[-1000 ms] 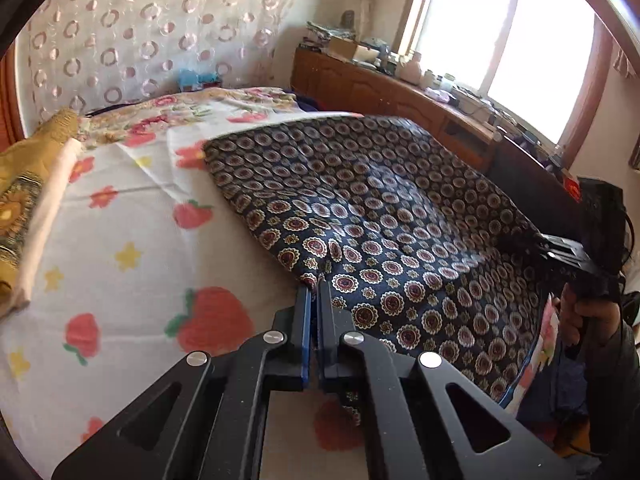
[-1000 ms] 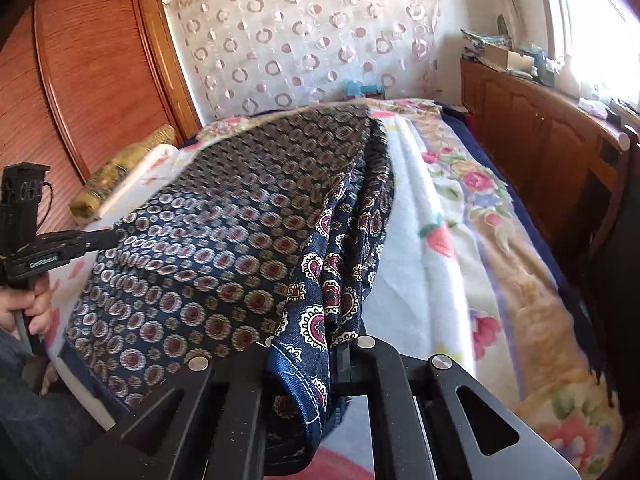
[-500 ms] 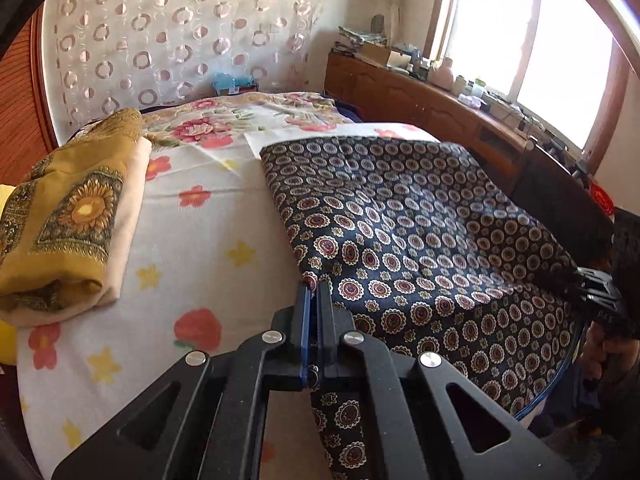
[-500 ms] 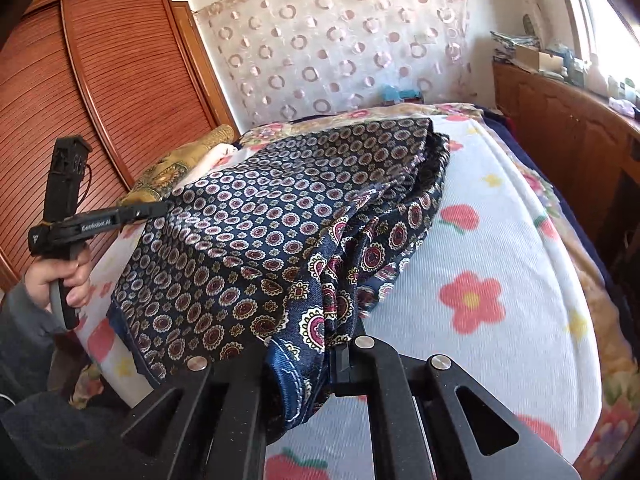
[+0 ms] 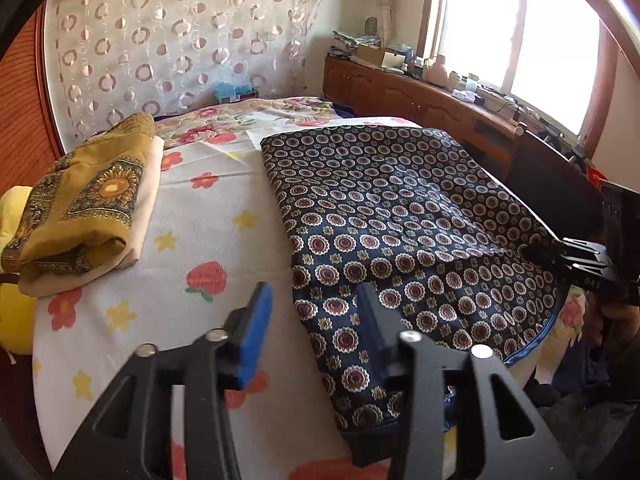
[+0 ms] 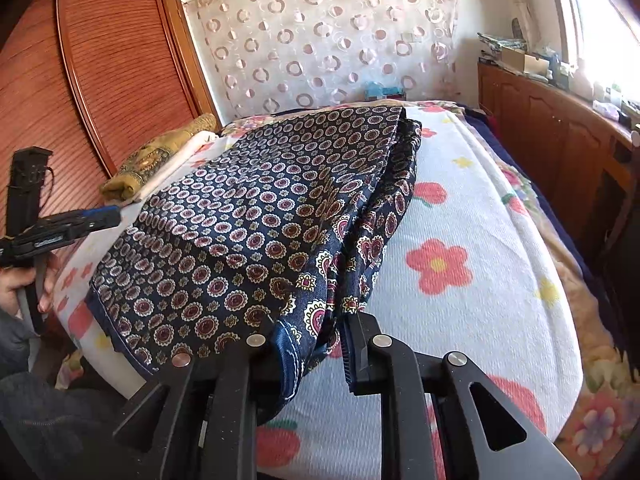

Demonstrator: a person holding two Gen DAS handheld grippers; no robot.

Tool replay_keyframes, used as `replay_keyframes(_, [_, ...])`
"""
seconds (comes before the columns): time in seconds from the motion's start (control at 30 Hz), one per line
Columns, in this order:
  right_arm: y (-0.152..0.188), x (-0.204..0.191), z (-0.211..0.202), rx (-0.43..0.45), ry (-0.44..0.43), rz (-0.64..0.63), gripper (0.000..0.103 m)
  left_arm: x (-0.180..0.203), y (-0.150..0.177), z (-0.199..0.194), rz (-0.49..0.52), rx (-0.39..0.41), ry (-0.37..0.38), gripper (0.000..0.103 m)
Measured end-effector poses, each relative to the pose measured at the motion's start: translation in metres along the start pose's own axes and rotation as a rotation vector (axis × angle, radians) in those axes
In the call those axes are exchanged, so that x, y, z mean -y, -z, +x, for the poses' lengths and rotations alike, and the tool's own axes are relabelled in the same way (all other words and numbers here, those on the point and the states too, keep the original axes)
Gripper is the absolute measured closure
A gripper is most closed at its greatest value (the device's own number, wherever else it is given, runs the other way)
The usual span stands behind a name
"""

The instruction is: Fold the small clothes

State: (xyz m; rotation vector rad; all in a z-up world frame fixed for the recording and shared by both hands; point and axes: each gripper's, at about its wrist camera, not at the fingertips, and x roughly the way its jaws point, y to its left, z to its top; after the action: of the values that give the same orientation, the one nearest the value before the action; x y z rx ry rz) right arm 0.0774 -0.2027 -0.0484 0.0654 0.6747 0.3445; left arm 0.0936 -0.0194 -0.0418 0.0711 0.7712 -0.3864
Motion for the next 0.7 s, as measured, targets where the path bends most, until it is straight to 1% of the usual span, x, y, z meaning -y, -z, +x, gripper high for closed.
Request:
replay_keyframes(0.03, [0.000,-0.007,0.000,-0.001,0.007,-0.005,0.083,0.002,0.002,-0.001,0.007,0.006,-0.006,0.037])
replay_keyframes(0.1, [-0.003,-0.013,-0.002,-0.005,0.019,-0.014,0.080,0.004,0.005,-0.003,0.009,0.011,-0.013,0.030])
replay_keyframes(0.13, [-0.003,-0.014,-0.003,-0.008,0.027,-0.016,0.076,0.004,0.006,-0.002,0.009,0.008,-0.016,0.030])
replay_keyframes(0.17, [-0.003,-0.014,-0.004,-0.010,0.034,-0.016,0.074,0.004,0.008,-0.002,0.008,0.004,-0.017,0.030])
replay_keyframes(0.23, [-0.002,-0.016,-0.006,-0.018,0.038,-0.014,0.071,0.003,0.012,-0.001,0.002,-0.003,-0.024,0.029])
replay_keyframes(0.4, [0.000,-0.018,-0.004,-0.034,0.038,-0.023,0.070,0.003,0.022,-0.001,-0.002,-0.010,-0.028,0.029])
replay_keyframes(0.5, [0.003,-0.023,-0.005,-0.051,0.028,-0.039,0.070,0.004,0.029,-0.002,-0.003,-0.021,-0.014,0.030])
replay_keyframes(0.57, [0.004,-0.027,-0.006,-0.058,0.021,-0.053,0.070,0.004,0.034,-0.002,-0.002,-0.030,0.001,0.033])
replay_keyframes(0.63, [0.005,-0.030,-0.007,-0.063,0.012,-0.053,0.070,0.004,0.037,-0.002,-0.005,-0.039,0.012,0.041])
replay_keyframes(0.7, [0.006,-0.032,-0.010,-0.063,0.006,-0.057,0.070,0.003,0.041,-0.001,-0.017,-0.050,0.035,0.046])
